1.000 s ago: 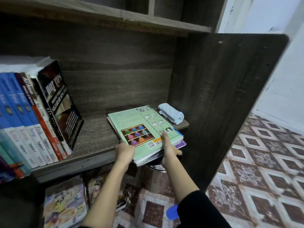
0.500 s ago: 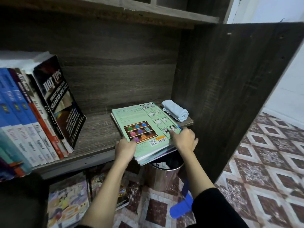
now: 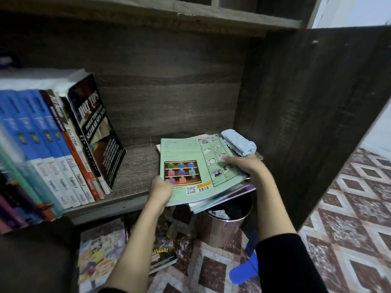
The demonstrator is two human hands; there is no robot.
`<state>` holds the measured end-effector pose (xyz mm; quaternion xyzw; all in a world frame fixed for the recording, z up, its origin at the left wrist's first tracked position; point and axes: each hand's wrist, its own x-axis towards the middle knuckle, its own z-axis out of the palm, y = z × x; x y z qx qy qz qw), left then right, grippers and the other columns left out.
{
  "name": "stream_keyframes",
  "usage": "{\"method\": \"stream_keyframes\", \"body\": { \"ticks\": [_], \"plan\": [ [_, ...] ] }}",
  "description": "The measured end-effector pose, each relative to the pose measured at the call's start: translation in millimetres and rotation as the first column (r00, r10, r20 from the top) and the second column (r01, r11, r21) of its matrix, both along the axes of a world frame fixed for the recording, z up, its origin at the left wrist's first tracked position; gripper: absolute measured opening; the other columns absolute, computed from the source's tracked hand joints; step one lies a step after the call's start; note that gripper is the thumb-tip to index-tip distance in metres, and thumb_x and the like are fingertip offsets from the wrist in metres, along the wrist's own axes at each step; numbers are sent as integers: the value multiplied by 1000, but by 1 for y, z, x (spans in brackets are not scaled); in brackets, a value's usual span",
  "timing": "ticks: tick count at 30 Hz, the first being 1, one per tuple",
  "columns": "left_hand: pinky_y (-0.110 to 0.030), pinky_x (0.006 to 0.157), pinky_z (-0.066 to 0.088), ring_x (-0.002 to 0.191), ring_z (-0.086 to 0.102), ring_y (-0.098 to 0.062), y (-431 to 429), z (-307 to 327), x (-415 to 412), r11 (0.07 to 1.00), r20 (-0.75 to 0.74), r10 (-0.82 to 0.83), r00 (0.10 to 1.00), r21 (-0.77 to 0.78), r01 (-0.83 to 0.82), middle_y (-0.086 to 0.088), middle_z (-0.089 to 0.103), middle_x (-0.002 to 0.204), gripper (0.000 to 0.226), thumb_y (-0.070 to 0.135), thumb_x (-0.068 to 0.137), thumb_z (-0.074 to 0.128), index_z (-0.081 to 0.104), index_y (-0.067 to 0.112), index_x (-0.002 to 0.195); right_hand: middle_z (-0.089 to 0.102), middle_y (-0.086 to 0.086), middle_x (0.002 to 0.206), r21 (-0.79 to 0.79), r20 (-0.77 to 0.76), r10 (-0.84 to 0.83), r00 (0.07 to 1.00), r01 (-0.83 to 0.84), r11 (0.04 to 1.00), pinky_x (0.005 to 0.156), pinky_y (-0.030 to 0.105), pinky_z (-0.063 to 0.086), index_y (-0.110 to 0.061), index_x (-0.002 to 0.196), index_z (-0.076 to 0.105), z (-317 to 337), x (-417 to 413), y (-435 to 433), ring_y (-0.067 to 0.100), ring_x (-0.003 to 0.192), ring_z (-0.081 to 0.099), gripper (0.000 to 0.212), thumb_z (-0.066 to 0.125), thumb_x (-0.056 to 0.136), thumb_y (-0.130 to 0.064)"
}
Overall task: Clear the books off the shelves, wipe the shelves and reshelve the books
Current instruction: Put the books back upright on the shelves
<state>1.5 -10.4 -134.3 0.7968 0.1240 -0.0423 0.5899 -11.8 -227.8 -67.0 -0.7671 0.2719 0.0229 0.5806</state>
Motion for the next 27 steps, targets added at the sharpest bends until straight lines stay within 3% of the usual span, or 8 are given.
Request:
{"method": "stream_keyframes", "body": {
  "ticks": [4, 7, 10, 14, 16, 20, 23, 27],
  "plan": [
    [-27, 63, 51, 80, 64, -21, 8, 6, -3, 996, -25, -17, 1000, -89, 15, -7, 66, 90, 16, 5, 96, 42, 54, 12, 89, 70, 20, 104, 238, -15, 128, 992, -121, 964, 90, 52, 53, -1, 114, 61, -7, 3, 4, 36, 99, 67, 43, 75, 81, -23],
    [-30, 71, 51, 84, 64, -23, 9, 9, -3, 994, -6, 18, 1000, -105, -18, -10, 66, 97, 19, 4, 97, 40, 49, 17, 86, 70, 21, 102, 373, -5, 162, 987, -148, 916, 81, 48, 56, 0, 114, 59, -14, -2, 9, 34, 91, 68, 27, 63, 88, -4],
    [-31, 72, 53, 83, 65, -24, 13, 14, -2, 993, -10, 14, 1000, -119, -15, -13, 67, 100, 21, 3, 97, 39, 51, 17, 86, 68, 23, 109, 372, 82, 119, 990, -141, 917, 74, 46, 58, 1, 123, 53, -13, -1, 17, 36, 97, 67, 39, 58, 86, 10],
    [-17, 47, 48, 59, 61, -10, 20, 22, -5, 986, -29, -27, 999, -163, 22, -7, 62, 83, 25, -2, 98, 36, 54, 10, 85, 66, 24, 112, 387, 244, 87, 966, -179, 905, 71, 43, 58, 0, 123, 54, 3, -6, 31, 40, 102, 64, 44, 55, 83, 18],
    [-20, 53, 47, 66, 59, -11, 28, 25, -5, 983, -42, -37, 998, -181, 29, -8, 62, 90, 25, 1, 99, 35, 56, 9, 88, 67, 23, 111, 381, 321, 79, 944, -205, 902, 71, 43, 58, -1, 122, 56, 13, -10, 37, 39, 99, 66, 46, 55, 82, 19],
    [-30, 82, 48, 96, 59, -19, 41, 36, -6, 978, -17, -46, 999, -203, 42, -4, 63, 106, 29, 6, 100, 39, 51, 6, 126, 70, 18, 106, 315, 449, 97, 888, -259, 913, 69, 41, 60, -6, 119, 58, 29, -14, 51, 34, 91, 69, 45, 56, 81, 18],
    [-30, 100, 39, 118, 50, -17, 54, 56, -7, 999, 177, 46, 983, -13, -44, -6, 53, 132, 41, 10, 98, 45, 42, 10, 139, 71, 16, 106, 212, 568, 125, 813, -292, 933, 78, 47, 58, -11, 117, 61, 38, -16, 67, 35, 96, 68, 47, 56, 80, 18],
    [-27, 96, 40, 116, 52, -11, 70, 103, -9, 994, 479, 100, 872, -12, -107, 3, 56, 128, 32, 19, 98, 46, 52, 21, 130, 71, 8, 104, 85, 692, 171, 701, -315, 945, 72, 30, 57, -13, 119, 60, 41, -18, 97, 22, 92, 68, 49, 57, 79, 16]
  ]
}}
